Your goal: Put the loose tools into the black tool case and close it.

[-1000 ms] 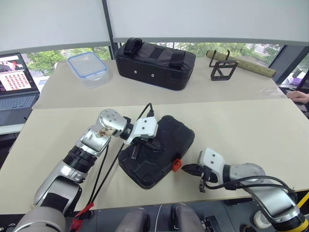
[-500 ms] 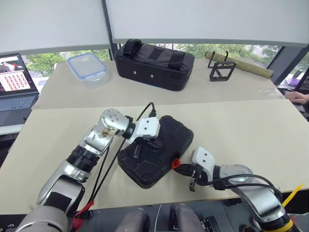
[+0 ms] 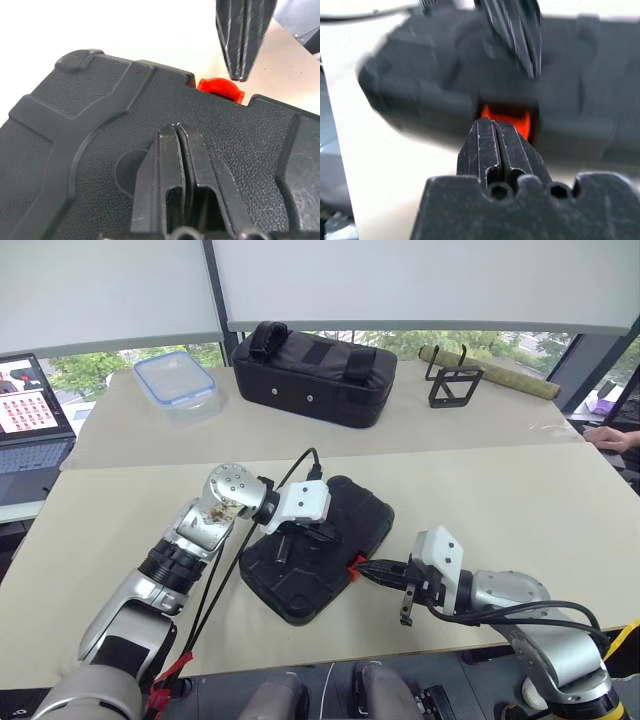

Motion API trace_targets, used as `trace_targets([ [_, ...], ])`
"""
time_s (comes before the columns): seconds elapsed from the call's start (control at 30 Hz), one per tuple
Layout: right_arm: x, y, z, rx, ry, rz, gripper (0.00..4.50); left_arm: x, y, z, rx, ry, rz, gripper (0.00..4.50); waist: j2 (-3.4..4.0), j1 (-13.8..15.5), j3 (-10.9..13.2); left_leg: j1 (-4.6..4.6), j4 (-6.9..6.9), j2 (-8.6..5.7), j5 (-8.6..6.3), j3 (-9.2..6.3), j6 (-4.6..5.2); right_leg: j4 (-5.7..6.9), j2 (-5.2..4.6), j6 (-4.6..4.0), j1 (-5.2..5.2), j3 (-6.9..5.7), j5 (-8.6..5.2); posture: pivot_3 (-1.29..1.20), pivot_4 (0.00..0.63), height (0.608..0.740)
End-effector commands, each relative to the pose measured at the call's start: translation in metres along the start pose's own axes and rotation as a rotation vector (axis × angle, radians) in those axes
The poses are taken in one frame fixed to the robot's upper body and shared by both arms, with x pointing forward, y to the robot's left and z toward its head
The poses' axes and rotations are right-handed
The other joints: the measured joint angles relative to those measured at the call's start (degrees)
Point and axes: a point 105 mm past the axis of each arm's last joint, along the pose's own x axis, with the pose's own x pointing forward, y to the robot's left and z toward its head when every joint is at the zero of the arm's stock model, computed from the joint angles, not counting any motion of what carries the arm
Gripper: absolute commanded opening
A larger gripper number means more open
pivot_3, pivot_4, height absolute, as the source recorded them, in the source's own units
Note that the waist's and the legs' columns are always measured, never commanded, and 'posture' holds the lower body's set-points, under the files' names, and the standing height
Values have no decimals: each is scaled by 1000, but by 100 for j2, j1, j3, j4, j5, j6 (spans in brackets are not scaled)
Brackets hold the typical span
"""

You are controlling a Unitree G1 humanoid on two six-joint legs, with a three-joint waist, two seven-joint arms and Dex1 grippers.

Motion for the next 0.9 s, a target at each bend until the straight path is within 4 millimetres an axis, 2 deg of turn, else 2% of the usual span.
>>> trace_targets([
  [0.03, -10, 2, -5, -39, 36, 8, 0, 8, -12, -26, -53, 94, -46, 133, 0, 1, 0, 0, 0, -1, 0, 1, 1, -1, 0, 0, 0, 0, 0, 0, 150, 716],
  [0.17, -37, 4, -10, -38, 97, 24, 0, -10, -8, -30, -118, 84, 14, 133, 0, 9, 0, -2, -1, -1, -1, 1, 2, -4, -1, 0, -1, 0, 0, 0, 150, 716],
  [0.27, -61, -5, -8, -39, 137, 17, 727, -37, -9, -30, -215, 34, 88, 793, 1, -67, 0, 1, -4, 3, -1, 5, 1, -1, 1, 0, -2, 5, 0, 0, 150, 716],
  [0.33, -78, -12, -2, -48, 150, 22, 1404, -60, -15, -30, -289, -2, 137, 1505, 5, -130, 2, 10, -16, 10, -1, 8, 0, 0, 4, 0, -3, 8, 0, 0, 150, 716],
  [0.37, -84, -15, 1, -49, 151, 22, 1896, -67, -18, -29, -312, -13, 151, 2037, 5, -139, 2, 10, -22, 14, -1, 9, 0, 0, 6, -1, -7, 8, -1, 0, 150, 716],
  [0.4, -91, -19, 5, -36, 146, 20, 2144, -79, -24, -29, -343, -26, 165, 2314, 5, -145, 3, 10, -24, 17, -1, 9, -1, 0, 9, -2, -8, 7, -2, 0, 150, 716],
  [0.43, -96, -21, 8, -25, 140, 20, 2598, -85, -28, -28, -363, -33, 173, 2798, 7, -144, 6, 10, -25, 20, -1, 7, -2, -1, 13, -2, -8, 6, -2, 0, 150, 716],
  [0.47, -106, -26, 15, -8, 133, 24, 2755, -102, -37, -29, -403, -43, 192, 2969, 10, -135, 10, 9, -25, 20, -1, 7, -2, -2, 14, -3, -10, 6, -2, 0, 150, 716],
  [0.5, -117, -32, 23, 8, 124, 19, 3265, -123, -49, -30, -458, -45, 225, 3509, 14, -133, 17, 6, -25, 19, -2, 7, -1, -5, 12, -3, -10, 6, -2, 0, 150, 716],
  [0.57, -133, -40, 35, 41, 114, 22, 3856, -155, -70, -26, -547, -42, 274, 4203, 24, -171, 41, 3, -25, 18, -4, 14, 3, -10, 10, -4, -12, 10, -1, 0, 150, 716],
  [0.6, -138, -42, 38, 58, 113, 28, 4194, -164, -78, -23, -579, -40, 287, 4497, 24, -171, 54, 2, -25, 18, -5, 13, 5, -13, 9, -4, -12, 8, -1, 0, 150, 716],
  [0.63, -143, -42, 41, 72, 120, 50, 4471, -174, -87, -21, -611, -36, 312, 4500, 25, -163, 62, -1, -25, 19, -7, 14, 7, -17, 11, -4, -16, 5, -1, 0, 150, 716],
  [0.73, -152, -44, 43, 86, 143, 92, 4471, -187, -109, -27, -663, 12, 376, 4500, 46, -61, 75, -1, -27, 19, -12, 12, 15, -31, 3, -3, -7, -2, -2, 0, 150, 716],
  [0.8, -152, -47, 42, 92, 162, 105, 4471, -191, -119, -34, -679, 45, 404, 4500, 62, -11, 86, -1, -27, 17, -21, 13, 15, -36, -3, -2, -1, -4, -2, 0, 150, 716],
  [0.9, -150, -52, 43, 95, 158, 125, 4471, -188, -124, -34, -665, 40, 425, 4500, 70, 39, 94, -11, -26, 11, -42, 14, -20, -33, -13, -1, -5, -6, -2, 0, 150, 716],
])
